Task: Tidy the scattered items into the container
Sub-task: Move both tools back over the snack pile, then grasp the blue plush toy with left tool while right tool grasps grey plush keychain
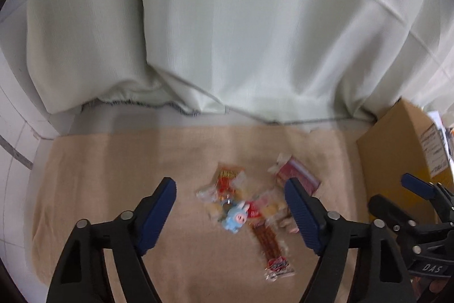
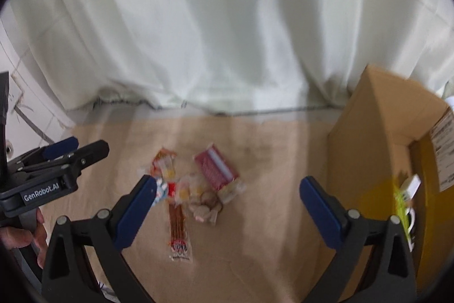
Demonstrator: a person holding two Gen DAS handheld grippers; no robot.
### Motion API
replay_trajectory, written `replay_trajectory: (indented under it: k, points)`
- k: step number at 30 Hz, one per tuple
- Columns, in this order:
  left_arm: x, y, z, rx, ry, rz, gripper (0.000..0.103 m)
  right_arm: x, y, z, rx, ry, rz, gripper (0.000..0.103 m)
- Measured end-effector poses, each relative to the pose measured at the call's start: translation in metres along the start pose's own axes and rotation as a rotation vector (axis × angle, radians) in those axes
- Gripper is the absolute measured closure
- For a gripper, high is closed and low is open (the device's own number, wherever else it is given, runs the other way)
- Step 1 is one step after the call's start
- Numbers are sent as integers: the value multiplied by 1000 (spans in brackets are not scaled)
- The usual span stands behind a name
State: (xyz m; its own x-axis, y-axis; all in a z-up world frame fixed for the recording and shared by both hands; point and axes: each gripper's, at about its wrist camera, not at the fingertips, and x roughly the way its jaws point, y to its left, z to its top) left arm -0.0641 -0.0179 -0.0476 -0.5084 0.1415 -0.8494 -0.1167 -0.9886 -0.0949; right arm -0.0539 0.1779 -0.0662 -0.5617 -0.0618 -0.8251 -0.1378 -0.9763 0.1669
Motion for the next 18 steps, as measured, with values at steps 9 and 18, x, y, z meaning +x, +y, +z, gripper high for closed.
replay_trajectory:
  k: [9, 18]
  points:
    - [53, -1, -35, 29, 105, 7, 36, 51, 6, -36, 8, 140, 18, 32]
    - [98, -7, -47, 61, 174, 18, 37, 83, 8, -49, 49, 206, 32, 40]
